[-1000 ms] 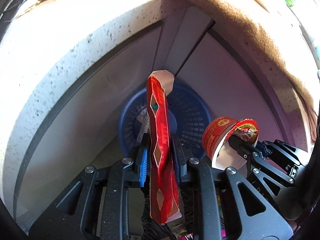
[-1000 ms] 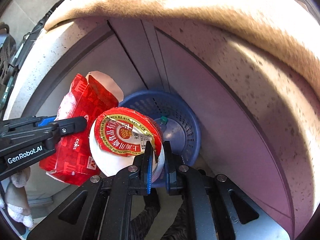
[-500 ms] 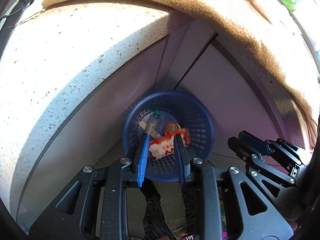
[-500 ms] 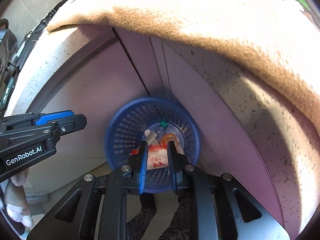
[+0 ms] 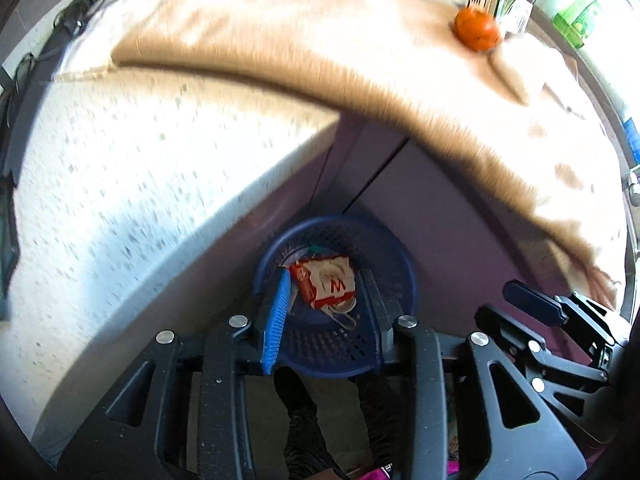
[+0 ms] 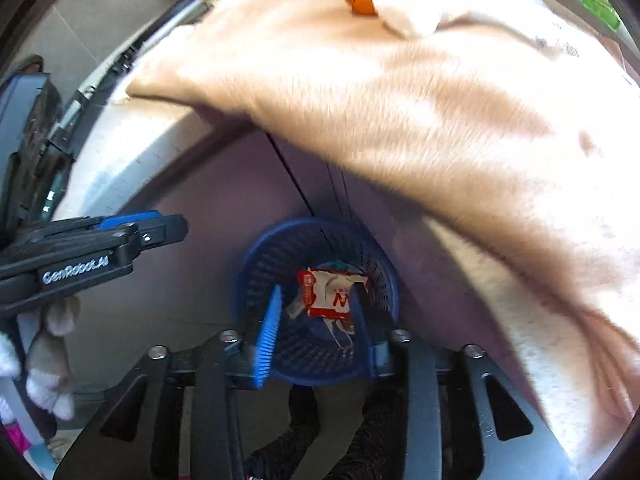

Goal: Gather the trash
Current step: 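Raise both open tools back over the remaining trash on the towel, then close the left tool on the orange peel while the right tool grasps the toothpaste tube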

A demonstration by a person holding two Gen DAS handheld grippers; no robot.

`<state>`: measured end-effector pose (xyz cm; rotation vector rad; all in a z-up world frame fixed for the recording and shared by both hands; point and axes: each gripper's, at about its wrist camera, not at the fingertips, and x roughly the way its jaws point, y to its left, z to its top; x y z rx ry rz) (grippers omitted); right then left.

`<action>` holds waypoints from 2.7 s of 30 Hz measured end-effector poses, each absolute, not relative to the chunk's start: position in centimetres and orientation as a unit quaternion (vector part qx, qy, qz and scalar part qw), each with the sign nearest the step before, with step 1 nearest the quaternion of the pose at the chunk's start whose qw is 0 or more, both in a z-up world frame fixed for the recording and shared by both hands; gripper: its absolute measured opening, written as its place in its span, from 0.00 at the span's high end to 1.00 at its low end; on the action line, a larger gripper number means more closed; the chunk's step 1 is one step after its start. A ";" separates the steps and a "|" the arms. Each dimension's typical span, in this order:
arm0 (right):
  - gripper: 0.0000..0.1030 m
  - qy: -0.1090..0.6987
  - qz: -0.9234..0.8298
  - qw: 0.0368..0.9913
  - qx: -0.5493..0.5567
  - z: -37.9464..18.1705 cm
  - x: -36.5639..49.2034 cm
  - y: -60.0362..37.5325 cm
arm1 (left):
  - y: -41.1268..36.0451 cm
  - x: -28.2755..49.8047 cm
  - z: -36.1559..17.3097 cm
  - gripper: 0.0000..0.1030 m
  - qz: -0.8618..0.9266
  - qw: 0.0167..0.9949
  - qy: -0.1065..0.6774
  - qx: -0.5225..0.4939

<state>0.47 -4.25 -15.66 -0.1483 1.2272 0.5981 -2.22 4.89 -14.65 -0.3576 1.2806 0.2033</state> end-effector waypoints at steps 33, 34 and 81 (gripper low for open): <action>0.36 0.496 0.277 0.820 0.067 -4.7 11.9 -16.4 | 3.1 8.9 -4.9 0.39 0.075 0.829 0.501 -0.238; 0.36 0.496 0.277 0.820 0.069 -4.6 12.4 -16.8 | 2.9 9.3 -4.9 0.39 0.073 0.828 0.501 -0.240; 0.58 0.600 0.257 0.711 0.262 -13.2 33.3 -17.2 | 3.1 18.8 -9.7 0.42 0.086 0.789 0.525 -0.306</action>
